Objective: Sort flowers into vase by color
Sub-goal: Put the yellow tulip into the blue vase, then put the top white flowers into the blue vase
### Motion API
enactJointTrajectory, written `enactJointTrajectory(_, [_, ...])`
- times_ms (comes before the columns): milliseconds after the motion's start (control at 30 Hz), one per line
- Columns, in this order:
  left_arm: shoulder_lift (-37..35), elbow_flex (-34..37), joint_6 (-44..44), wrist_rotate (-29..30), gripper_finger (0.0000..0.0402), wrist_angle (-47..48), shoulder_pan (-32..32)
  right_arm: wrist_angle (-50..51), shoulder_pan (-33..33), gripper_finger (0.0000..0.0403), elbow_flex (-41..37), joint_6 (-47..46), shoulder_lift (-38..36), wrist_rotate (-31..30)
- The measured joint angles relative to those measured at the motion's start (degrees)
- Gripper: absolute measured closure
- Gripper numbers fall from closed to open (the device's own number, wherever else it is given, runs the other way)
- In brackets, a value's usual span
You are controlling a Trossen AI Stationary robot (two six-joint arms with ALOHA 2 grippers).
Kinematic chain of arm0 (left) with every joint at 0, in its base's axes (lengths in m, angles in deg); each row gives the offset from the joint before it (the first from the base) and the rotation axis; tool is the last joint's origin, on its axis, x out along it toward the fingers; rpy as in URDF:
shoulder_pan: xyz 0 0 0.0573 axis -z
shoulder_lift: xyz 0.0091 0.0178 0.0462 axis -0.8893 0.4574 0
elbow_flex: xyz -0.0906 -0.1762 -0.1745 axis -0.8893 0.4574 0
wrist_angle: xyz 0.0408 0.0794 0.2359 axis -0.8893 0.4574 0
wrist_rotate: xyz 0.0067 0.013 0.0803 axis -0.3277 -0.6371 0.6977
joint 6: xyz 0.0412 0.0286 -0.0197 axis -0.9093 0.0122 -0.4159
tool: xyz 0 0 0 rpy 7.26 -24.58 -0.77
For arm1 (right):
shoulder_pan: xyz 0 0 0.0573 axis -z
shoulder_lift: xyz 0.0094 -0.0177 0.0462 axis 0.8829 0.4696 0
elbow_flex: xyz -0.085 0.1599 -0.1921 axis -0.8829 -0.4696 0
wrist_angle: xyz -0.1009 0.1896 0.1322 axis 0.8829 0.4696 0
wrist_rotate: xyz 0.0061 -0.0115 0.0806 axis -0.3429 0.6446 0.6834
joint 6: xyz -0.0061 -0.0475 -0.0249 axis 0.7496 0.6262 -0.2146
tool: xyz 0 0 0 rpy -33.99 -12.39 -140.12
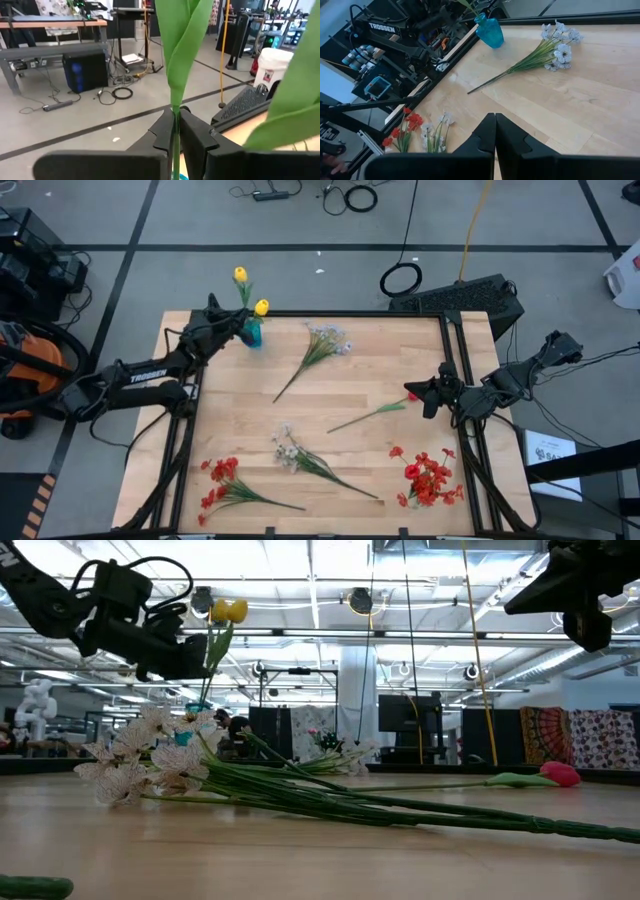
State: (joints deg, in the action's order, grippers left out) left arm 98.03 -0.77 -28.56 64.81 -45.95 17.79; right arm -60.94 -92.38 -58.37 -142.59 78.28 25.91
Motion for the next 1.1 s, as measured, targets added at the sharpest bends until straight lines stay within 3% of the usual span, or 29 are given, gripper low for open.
enactJointTrajectory(133, [-0.93,0.0,5.49,-0.69,0.0338,1.43,0.01,0.0,0.0,0.0403,0.0,-0.01,0.0,0.02])
enactJointTrajectory(300, [-1.01,0.0,11.91,-0.2,0.027,2.93,0.0,0.02,0.02,0.0403,0.0,-0.85,-0.01,0.0])
enactJointTrajectory(500, [-1.02,0.0,7.86,0.71,0.0204,3.98,0.0,0.02,0.02,0.0403,-0.02,-0.86,0.0,-1.17])
enactJointTrajectory(700, [-3.82,0.0,5.6,1.22,0.0197,3.99,0.0,0.09,0.02,0.0403,0.0,-0.7,0.07,-5.22])
enactJointTrajectory(900, [-11.26,-0.18,1.58,4.73,0.0197,5.09,0.01,0.07,0.02,0.0403,-0.02,-0.66,0.95,-9.09])
enactJointTrajectory(1000, [-15.56,-2.55,2.33,4.71,0.0197,12.2,0.2,0.07,0.07,0.0403,-0.02,-0.66,1.94,-10.36])
enactJointTrajectory(1100, [-19.07,-6.91,6.13,5.16,0.0197,25.55,1.01,0.08,0.07,0.0403,-0.02,-0.75,2.9,-10.47])
